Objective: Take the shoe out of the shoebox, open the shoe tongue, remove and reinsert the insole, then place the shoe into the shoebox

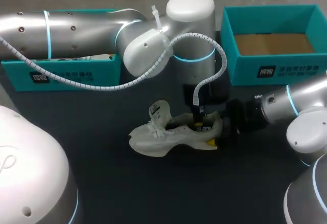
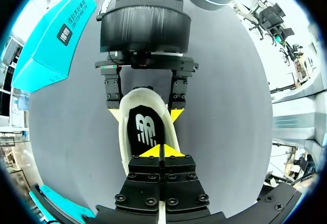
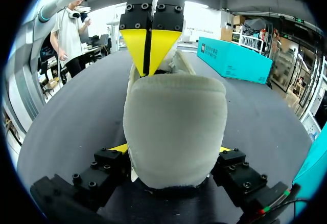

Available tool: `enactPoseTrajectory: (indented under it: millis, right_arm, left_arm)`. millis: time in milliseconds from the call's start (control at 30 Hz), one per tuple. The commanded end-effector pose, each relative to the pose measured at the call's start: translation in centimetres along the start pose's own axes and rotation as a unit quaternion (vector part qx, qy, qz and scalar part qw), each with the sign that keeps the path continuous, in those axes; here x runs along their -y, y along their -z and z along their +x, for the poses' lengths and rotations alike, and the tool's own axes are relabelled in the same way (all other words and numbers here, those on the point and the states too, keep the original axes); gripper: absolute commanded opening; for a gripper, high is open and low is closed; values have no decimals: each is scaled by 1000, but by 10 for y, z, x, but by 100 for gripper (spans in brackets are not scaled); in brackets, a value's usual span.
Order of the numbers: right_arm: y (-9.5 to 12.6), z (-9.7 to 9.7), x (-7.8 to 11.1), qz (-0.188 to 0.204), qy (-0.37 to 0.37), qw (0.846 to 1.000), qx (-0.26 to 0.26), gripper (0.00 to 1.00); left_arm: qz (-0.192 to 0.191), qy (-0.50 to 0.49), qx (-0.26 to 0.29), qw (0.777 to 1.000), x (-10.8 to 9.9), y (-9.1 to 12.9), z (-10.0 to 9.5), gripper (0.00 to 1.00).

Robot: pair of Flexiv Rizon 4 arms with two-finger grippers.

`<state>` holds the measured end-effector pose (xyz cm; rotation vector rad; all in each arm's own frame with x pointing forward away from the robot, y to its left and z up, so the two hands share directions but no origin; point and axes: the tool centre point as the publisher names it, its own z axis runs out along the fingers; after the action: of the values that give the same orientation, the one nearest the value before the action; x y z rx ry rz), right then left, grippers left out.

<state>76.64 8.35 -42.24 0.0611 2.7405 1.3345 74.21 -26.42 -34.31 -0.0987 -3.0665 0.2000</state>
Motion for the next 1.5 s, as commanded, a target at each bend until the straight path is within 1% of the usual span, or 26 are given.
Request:
enactPoseTrajectory:
  millis: [33, 300, 433, 567, 900, 1133, 1200, 1300, 1400, 1500]
  right_arm:
    - [-3, 1, 3, 1, 1, 1000, 0, 0]
    - [-3, 1, 3, 1, 1, 1000, 0, 0]
    - [-3, 1, 3, 1, 1, 1000, 0, 0]
    - [-3, 1, 3, 1, 1, 1000, 0, 0]
    - [-3, 1, 3, 1, 1, 1000, 0, 0]
    - [-3, 1, 3, 1, 1, 1000, 0, 0]
    - [-3, 1, 3, 1, 1, 1000, 0, 0]
    - [-3, 1, 3, 1, 1, 1000, 0, 0]
    - [-3, 1, 3, 1, 1, 1000, 0, 0]
    - [-3, 1, 3, 1, 1, 1000, 0, 0]
  left_arm:
    - [13, 1, -3, 1000, -6, -15, -3, 0]
    - [16, 15, 2, 1000, -9, -28, -2, 0]
    - [14, 18, -15, 1000, -10, -30, 4, 0]
    - [15, 19, -19, 1000, -11, -33, 9, 0]
    - [18, 29, -25, 999, -16, -45, 5, 0]
    - [21, 29, -32, 999, -19, -50, 7, 0]
    - [22, 31, -36, 999, -20, -52, 7, 22]
    - [23, 33, -41, 998, -22, -55, 7, 27]
    - [23, 32, -47, 998, -22, -59, 6, 22]
    - [22, 33, -50, 998, -22, -64, 6, 22]
